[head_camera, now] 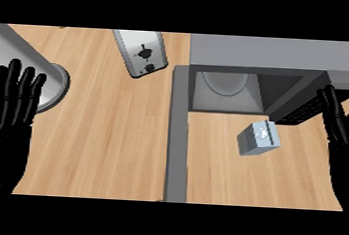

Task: Pick up the milk, place it into the microwave and close the microwave

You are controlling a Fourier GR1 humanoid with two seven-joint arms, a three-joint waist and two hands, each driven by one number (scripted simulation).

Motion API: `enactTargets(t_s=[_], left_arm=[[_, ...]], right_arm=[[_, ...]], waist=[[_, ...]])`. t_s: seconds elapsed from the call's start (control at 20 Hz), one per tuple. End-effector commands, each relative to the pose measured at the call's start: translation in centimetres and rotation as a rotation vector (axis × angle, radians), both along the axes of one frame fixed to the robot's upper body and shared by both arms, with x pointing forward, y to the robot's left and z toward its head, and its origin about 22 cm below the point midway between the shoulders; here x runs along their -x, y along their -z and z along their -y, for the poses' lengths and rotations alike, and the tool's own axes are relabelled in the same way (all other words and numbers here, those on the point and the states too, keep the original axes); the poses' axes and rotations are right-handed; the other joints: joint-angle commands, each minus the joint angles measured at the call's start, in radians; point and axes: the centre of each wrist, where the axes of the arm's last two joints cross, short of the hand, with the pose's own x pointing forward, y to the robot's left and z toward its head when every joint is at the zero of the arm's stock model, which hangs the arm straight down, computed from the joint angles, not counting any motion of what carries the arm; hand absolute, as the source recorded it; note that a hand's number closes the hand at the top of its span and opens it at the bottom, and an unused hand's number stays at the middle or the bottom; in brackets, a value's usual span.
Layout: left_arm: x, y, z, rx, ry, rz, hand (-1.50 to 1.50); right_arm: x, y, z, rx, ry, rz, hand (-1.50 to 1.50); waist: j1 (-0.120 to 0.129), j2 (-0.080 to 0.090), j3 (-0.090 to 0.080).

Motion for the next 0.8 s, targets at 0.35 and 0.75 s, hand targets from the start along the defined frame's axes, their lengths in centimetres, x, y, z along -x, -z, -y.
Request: enactTargets(t_s=[0.35, 0.75], left_arm=[[-1.6, 2.0, -4.0, 0.092, 0.050, -0.151, -1.50], [2.8, 2.1, -4.6, 0.095, 0.031, -0.155, -1.50]], right_arm=[[-2.7, 0.5, -8.6, -0.177, 0.110, -0.096, -1.50], [1.0, 1.8, -14.2, -0.215, 0.131, -0.110, -1.50]], waist=[[0.025, -0.025, -0.023], [0.004, -0.031, -0.022]])
